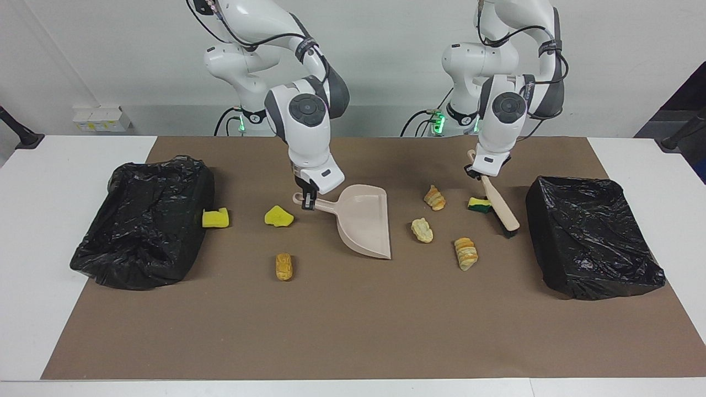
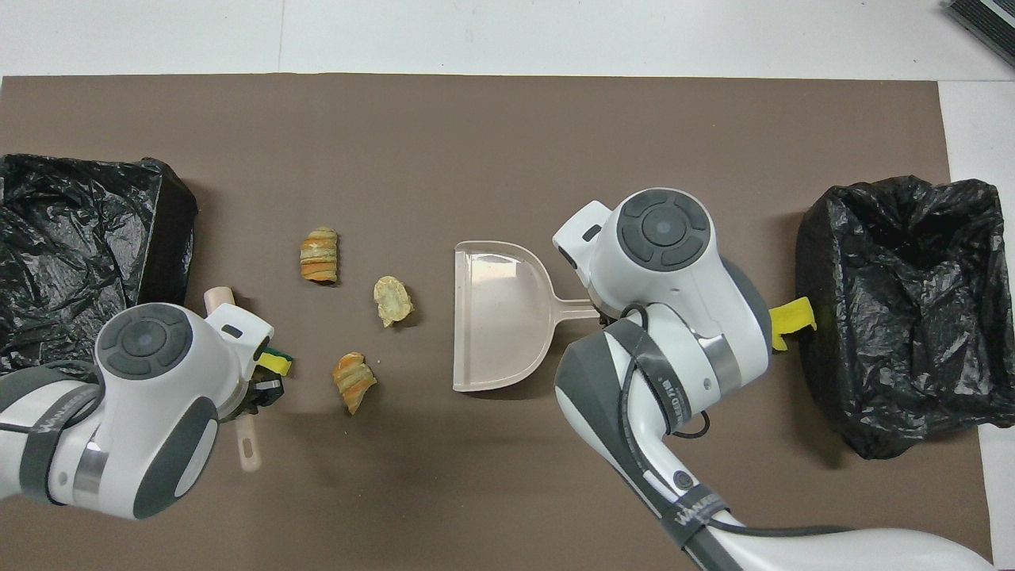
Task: Sweep and dump trash in bin
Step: 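Sweep the bread pieces into the dustpan with the brush in the left gripper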
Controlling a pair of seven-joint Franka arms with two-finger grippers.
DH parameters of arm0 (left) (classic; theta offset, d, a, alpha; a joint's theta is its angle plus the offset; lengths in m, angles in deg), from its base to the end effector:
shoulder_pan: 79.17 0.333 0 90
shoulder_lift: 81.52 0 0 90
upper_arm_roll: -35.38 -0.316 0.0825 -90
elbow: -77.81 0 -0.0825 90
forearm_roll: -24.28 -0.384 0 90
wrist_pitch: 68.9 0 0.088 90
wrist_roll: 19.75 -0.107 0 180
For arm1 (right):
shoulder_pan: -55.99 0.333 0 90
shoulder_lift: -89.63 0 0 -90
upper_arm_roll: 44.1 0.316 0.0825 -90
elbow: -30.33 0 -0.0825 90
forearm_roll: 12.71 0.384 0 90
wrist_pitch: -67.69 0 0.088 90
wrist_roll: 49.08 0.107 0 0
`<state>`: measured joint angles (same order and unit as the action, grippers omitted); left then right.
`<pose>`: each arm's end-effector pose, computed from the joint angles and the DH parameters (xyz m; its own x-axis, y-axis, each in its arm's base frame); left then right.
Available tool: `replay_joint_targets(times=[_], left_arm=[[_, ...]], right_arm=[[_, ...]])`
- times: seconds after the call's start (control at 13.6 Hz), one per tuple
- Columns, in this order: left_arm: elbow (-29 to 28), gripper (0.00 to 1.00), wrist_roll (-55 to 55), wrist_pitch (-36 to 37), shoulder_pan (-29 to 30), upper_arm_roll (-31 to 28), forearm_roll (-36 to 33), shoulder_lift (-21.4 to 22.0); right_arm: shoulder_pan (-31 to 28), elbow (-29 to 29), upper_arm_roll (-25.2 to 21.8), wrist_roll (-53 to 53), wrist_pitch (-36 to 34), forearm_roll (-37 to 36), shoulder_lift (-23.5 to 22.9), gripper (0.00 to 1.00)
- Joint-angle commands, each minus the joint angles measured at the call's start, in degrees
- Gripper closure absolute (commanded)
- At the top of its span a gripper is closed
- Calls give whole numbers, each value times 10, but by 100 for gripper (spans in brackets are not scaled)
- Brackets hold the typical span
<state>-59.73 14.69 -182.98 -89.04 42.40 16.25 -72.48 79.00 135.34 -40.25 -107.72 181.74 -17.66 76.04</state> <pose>0.4261 -0.1202 0.3581 0.9587 0.2492 -0.1372 0.2100 -0.9453 -0.2496 0.5479 0.2691 0.3962 0.0396 0.9949 -0.0927 0.9984 -0.0431 -0.0367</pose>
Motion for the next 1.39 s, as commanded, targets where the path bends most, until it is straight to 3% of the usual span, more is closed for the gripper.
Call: replay_joint_targets(times=[0.0, 0.15, 0.29, 0.59, 1.03, 1.17, 1.32], left_arm=[[-5, 100, 38, -30, -47, 1, 13, -15], [2, 100, 39, -64, -95, -1, 69, -41], [28, 100, 33, -100, -103, 0, 105, -67], [73, 100, -3, -133, -143, 1, 135, -96], [100, 100, -73, -156, -245, 0, 168, -97], [123, 100, -63, -149, -246, -1, 168, -102], [123, 100, -61, -106, -234, -5, 168, -71]], right_arm=[[15, 27, 3, -15, 25, -45, 15, 100], [19, 28, 3, -14, 28, -47, 13, 100], [19, 27, 3, -10, 36, -47, 6, 100], [19, 27, 3, -9, 44, -46, -1, 100], [16, 26, 3, -10, 45, -46, -3, 100], [17, 26, 3, -9, 45, -46, -3, 100], [17, 26, 3, -9, 45, -46, -3, 100]])
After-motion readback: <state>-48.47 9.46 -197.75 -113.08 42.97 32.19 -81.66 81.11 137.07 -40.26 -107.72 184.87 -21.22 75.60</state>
